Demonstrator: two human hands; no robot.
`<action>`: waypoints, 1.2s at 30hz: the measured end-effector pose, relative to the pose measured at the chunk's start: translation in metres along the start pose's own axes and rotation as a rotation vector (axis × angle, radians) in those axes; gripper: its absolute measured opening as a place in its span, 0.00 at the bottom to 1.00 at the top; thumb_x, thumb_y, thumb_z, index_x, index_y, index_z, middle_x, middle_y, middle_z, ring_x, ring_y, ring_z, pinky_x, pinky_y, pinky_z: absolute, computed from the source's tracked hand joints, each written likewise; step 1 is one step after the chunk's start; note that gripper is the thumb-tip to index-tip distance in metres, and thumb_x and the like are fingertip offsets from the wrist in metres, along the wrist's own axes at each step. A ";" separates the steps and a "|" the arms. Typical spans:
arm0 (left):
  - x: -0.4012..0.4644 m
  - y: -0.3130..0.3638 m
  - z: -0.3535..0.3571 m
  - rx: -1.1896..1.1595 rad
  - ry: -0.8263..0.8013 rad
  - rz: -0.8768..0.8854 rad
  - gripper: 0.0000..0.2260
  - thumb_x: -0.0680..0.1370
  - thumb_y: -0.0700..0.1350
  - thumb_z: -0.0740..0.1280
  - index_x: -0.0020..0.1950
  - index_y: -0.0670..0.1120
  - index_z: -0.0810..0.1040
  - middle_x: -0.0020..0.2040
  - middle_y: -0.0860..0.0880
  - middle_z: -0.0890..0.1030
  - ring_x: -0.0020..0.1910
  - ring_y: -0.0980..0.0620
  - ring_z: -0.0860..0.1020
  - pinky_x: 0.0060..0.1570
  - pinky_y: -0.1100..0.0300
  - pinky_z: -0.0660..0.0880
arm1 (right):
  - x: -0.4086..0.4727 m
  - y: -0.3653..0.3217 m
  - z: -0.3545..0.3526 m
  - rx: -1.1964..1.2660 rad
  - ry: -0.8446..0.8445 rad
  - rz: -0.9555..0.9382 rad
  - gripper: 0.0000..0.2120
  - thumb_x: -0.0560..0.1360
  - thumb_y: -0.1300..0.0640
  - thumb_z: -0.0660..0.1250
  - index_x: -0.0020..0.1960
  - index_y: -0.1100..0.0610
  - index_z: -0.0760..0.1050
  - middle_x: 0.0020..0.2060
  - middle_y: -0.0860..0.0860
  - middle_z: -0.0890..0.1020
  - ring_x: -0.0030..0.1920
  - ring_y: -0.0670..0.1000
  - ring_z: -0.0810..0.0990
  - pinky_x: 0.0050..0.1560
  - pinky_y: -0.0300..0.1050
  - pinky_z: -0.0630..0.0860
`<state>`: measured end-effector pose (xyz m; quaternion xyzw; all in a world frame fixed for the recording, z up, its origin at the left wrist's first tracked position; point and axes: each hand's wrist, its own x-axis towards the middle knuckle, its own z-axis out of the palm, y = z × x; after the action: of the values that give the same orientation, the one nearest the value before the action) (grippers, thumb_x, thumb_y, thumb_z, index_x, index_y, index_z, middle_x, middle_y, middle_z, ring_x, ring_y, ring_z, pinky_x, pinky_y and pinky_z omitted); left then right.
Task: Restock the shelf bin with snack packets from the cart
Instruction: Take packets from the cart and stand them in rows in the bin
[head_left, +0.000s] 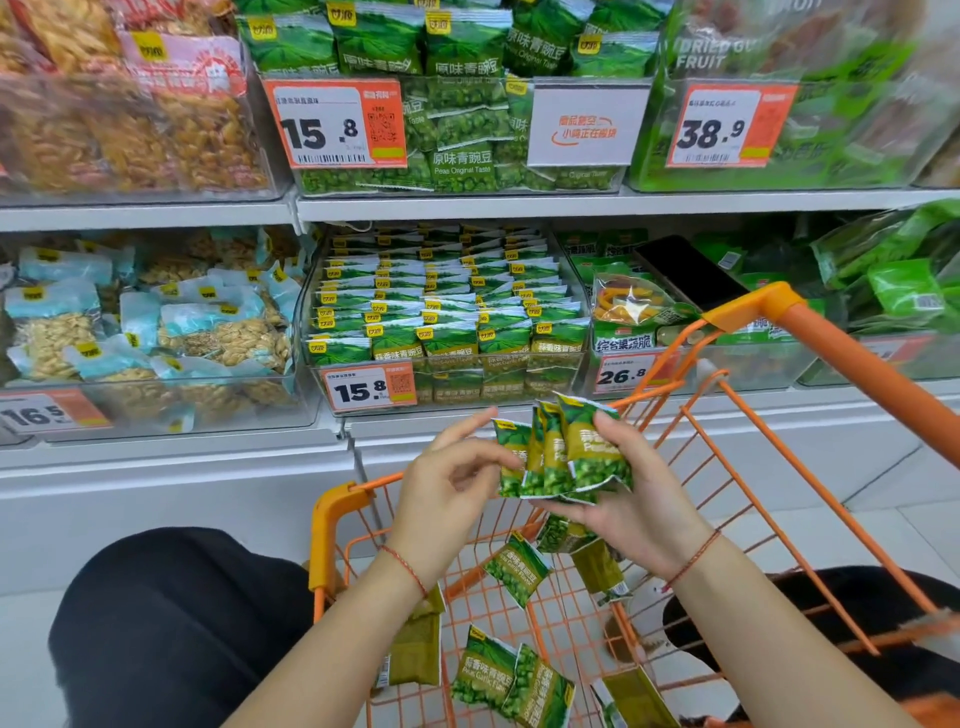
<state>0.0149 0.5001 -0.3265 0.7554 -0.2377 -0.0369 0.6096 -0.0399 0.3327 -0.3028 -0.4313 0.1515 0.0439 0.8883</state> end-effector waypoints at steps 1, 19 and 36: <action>0.001 0.003 -0.001 -0.088 -0.021 -0.053 0.16 0.77 0.30 0.62 0.44 0.49 0.82 0.66 0.52 0.73 0.54 0.67 0.77 0.45 0.68 0.76 | 0.000 0.002 0.000 -0.059 0.020 -0.021 0.21 0.70 0.48 0.70 0.59 0.57 0.75 0.53 0.57 0.83 0.54 0.59 0.82 0.49 0.57 0.80; 0.072 0.027 -0.070 -0.266 0.190 -0.276 0.25 0.80 0.51 0.59 0.76 0.52 0.59 0.71 0.60 0.64 0.70 0.62 0.62 0.73 0.55 0.59 | 0.099 -0.031 0.108 -0.648 -0.237 -0.079 0.19 0.64 0.49 0.71 0.52 0.53 0.72 0.50 0.45 0.84 0.54 0.44 0.81 0.65 0.48 0.71; 0.146 -0.067 -0.169 0.101 0.524 0.037 0.11 0.79 0.53 0.57 0.57 0.53 0.74 0.48 0.60 0.78 0.46 0.70 0.75 0.43 0.78 0.66 | 0.270 -0.032 0.128 -1.654 -0.131 -0.900 0.24 0.70 0.47 0.71 0.63 0.51 0.69 0.57 0.52 0.75 0.57 0.54 0.75 0.54 0.46 0.71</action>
<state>0.2232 0.6030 -0.3122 0.7641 -0.0869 0.1830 0.6124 0.2527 0.3986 -0.2872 -0.9394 -0.1586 -0.1857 0.2407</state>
